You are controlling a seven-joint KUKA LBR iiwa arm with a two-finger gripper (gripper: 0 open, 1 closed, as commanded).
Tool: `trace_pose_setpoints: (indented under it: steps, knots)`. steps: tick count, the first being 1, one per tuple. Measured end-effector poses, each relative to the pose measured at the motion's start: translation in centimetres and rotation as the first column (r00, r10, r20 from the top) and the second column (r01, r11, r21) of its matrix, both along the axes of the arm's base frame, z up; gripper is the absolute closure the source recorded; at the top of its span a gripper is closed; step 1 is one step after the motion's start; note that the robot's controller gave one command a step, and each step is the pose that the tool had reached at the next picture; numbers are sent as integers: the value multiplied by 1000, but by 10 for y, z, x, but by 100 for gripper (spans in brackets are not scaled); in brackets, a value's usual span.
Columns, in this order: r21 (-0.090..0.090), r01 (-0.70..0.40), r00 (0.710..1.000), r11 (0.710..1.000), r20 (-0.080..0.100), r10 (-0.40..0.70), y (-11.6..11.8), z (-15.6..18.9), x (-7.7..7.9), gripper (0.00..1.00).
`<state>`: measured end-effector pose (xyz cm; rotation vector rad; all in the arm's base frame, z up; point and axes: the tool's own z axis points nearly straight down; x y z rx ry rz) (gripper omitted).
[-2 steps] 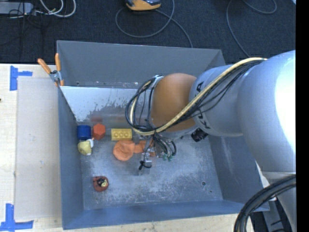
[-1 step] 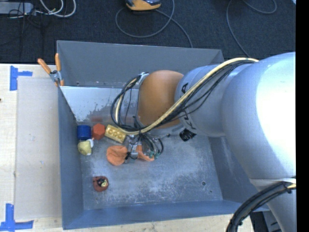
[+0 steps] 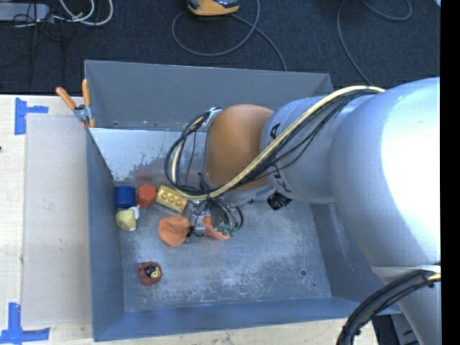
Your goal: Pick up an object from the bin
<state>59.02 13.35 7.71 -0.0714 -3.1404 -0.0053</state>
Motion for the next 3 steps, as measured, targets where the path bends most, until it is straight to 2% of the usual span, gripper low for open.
trace_pose_setpoints:
  steps: [1,2,3]
  knots:
    - [0,-32,999,999,1,32,6,127,1,100]
    - [0,-31,1000,1000,1,31,6,127,1,100]
    - [0,-32,999,999,1,32,-2,124,8,100]
